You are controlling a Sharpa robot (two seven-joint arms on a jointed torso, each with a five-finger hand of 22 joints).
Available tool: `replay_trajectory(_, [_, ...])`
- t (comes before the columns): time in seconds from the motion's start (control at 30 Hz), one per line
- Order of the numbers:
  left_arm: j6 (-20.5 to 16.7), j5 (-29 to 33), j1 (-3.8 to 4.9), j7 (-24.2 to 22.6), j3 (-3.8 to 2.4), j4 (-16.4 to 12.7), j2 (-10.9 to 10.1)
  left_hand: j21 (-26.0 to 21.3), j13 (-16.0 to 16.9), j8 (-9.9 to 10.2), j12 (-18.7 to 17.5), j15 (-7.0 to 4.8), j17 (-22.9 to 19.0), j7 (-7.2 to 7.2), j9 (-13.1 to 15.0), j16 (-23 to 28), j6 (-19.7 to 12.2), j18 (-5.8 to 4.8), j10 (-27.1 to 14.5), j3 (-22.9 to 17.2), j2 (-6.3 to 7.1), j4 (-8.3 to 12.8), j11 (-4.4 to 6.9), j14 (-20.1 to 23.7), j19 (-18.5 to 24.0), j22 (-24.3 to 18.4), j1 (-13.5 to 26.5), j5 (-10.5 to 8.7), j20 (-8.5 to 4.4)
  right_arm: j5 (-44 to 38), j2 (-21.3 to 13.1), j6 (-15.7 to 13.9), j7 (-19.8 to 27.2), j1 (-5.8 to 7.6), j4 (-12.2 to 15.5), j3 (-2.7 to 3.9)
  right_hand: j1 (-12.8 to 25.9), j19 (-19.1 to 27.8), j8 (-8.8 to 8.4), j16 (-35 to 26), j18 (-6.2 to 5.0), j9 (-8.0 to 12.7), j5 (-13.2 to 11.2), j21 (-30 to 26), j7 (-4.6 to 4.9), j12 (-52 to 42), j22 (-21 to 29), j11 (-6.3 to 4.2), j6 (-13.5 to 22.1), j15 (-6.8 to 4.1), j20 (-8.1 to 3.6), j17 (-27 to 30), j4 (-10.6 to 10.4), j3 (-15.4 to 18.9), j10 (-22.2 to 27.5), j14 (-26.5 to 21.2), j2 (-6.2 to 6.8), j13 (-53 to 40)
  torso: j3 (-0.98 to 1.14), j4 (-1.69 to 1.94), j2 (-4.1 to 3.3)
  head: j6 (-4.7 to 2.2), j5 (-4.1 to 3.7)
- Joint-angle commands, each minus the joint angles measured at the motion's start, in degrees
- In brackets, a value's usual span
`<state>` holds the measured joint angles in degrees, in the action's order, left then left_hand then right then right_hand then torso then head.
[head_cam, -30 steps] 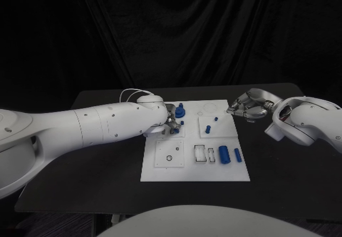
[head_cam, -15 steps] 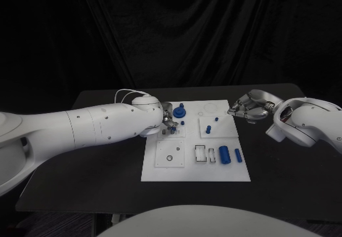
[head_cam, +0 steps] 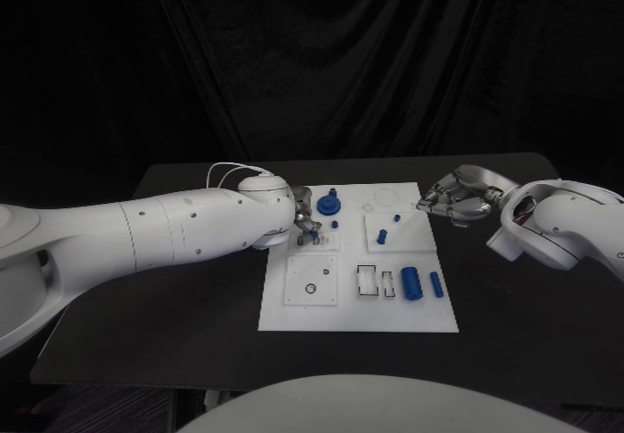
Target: Assemble the parts on the task board
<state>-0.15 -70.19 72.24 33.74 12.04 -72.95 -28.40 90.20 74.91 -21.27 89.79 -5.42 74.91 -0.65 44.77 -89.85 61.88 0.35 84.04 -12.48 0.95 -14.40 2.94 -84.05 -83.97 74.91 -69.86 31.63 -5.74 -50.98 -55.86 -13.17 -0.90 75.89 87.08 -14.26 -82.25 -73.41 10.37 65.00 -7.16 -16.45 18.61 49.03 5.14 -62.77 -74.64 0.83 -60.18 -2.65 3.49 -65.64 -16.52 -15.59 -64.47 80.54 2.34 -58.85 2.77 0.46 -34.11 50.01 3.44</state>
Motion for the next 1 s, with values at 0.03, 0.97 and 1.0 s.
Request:
replay_trajectory(0.03, [0.44,-0.60,-0.27,-0.13,0.03,0.21,0.09,-0.20,15.09,0.30,0.21,-0.33,15.09,0.21,0.07,-0.15,-0.34,-0.35,5.96,-0.35,0.65,0.04,0.46,-5.95,-6.03,15.09,-0.09,-0.26,-0.25,0.06,-0.11,0.34,-0.94,-0.15,0.01,0.05,-0.09,0.38,-0.15,-0.28,-0.82,-0.08,0.22,-0.36,-0.02,0.24,0.05,0.09,0.27,0.05,0.16,0.05,0.05,-0.24,0.37,-0.46,0.35,0.06,-0.05,-0.03,-0.09,-0.01,0.03])
replay_trajectory(0.97, [0.35,-0.60,-1.10,-0.36,0.08,0.09,0.04,-0.20,15.09,0.85,0.21,-0.26,15.09,0.02,0.29,-0.15,-0.74,-0.35,5.96,-1.71,0.81,0.05,0.33,-5.95,-6.03,15.09,0.09,-0.71,-0.21,0.06,-0.12,0.72,-1.34,-0.17,0.02,0.05,-0.10,0.42,-0.15,-0.33,-0.83,-0.10,0.21,-0.50,0.00,0.26,0.10,0.12,0.28,0.08,0.20,0.12,0.07,-0.25,0.42,-0.53,0.42,0.10,0.00,-0.16,0.00,-0.01,0.51])
replay_trajectory(1.0, [0.40,-0.60,-1.12,-0.33,0.08,0.05,0.02,-0.20,15.09,0.85,0.21,-0.26,15.09,0.02,0.29,-0.15,-0.74,-0.35,5.96,-1.71,0.81,0.05,0.33,-5.95,-6.03,15.09,0.09,-0.71,-0.21,0.06,-0.12,0.72,-1.34,-0.17,0.03,0.05,-0.10,0.42,-0.15,-0.33,-0.83,-0.10,0.21,-0.50,0.00,0.26,0.10,0.12,0.28,0.08,0.20,0.12,0.07,-0.25,0.42,-0.53,0.42,0.10,0.00,-0.16,0.00,-0.01,0.51])
